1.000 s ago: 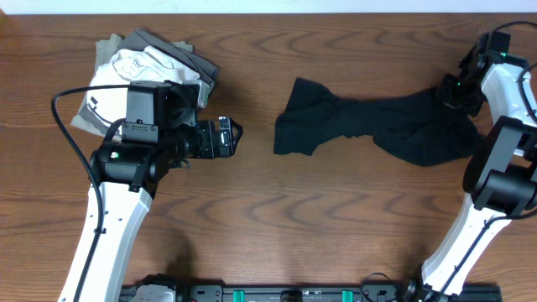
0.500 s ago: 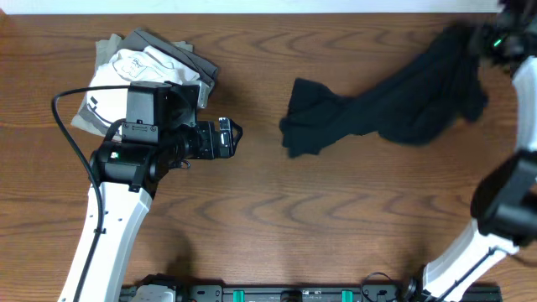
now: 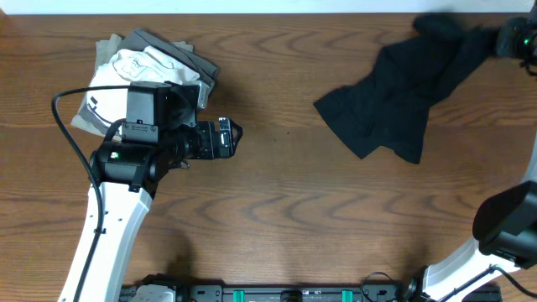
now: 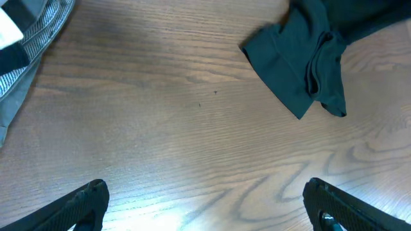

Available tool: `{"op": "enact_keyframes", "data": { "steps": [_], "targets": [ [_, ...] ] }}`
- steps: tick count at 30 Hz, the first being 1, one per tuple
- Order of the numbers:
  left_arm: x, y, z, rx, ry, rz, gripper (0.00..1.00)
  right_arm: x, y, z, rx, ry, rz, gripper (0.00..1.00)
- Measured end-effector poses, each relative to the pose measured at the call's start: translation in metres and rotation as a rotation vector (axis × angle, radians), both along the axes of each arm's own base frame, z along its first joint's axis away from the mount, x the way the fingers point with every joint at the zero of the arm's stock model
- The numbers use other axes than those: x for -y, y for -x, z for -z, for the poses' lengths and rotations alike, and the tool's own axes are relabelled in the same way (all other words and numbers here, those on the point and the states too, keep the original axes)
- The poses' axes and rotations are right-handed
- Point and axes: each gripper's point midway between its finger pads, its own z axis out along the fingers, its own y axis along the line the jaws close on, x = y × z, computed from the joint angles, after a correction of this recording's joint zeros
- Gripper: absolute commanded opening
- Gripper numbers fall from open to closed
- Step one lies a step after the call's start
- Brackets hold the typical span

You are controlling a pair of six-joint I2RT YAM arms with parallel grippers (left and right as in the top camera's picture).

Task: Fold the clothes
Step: 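Drag the black t-shirt leftward and drop it mid-table, then reach the left gripper to the t-shirt's left edge and grasp it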

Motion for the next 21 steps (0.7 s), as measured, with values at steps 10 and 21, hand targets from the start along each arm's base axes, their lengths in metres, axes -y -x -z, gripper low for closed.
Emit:
{"op": "enact_keyframes", "data": {
  "steps": [10, 21],
  "targets": [
    [0.025, 0.006, 0.007, -0.018, -0.004, 0.081, 0.98, -0.011, 0.023, 0.028, -0.11, -0.171, 0.047, 0.57],
    [0.105, -0.029, 0.04, 0.016, 0.08, 0.256, 0.96, -0.105, 0.017, 0.066, -0.242, -0.348, -0.214, 0.49]
  ]
}}
